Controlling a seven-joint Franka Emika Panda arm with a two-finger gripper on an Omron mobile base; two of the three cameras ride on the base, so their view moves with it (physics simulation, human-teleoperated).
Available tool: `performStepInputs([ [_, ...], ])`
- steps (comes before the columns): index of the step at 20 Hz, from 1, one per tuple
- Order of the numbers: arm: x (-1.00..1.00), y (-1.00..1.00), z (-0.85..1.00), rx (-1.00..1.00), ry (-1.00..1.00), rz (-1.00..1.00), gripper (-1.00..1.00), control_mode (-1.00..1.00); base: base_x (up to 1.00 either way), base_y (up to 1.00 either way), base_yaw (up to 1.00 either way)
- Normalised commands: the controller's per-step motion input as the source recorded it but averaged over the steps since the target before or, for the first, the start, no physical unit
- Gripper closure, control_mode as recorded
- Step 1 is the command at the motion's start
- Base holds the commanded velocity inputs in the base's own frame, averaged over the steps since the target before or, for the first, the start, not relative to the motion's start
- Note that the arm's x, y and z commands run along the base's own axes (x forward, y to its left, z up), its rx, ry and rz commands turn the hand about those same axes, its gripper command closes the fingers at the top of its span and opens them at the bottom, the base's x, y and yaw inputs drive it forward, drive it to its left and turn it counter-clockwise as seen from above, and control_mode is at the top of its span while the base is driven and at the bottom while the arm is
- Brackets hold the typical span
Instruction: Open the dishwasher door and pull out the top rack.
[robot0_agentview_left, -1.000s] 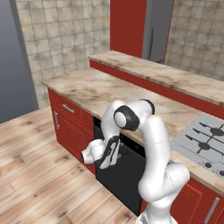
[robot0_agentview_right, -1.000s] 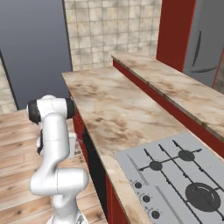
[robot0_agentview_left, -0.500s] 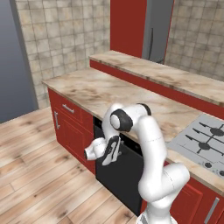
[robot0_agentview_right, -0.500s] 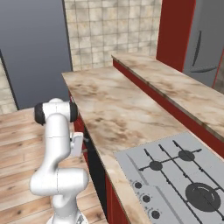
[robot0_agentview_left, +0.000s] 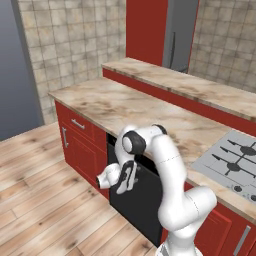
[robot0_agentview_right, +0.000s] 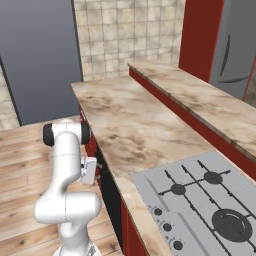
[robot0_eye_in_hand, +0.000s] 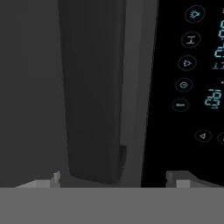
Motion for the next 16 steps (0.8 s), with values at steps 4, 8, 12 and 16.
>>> performStepInputs([
  [4, 0.03, 0.0, -0.35, 0.0, 0.0, 0.0, -1.0, -1.0, 0.0, 0.0, 0.0],
  [8, 0.26, 0.0, -0.11, 0.0, 0.0, 0.0, -1.0, -1.0, 0.0, 0.0, 0.0],
  [12, 0.54, 0.0, -0.07, 0.0, 0.0, 0.0, -1.0, -1.0, 0.0, 0.0, 0.0],
  [16, 0.65, 0.0, -0.08, 0.0, 0.0, 0.0, -1.0, -1.0, 0.0, 0.0, 0.0],
])
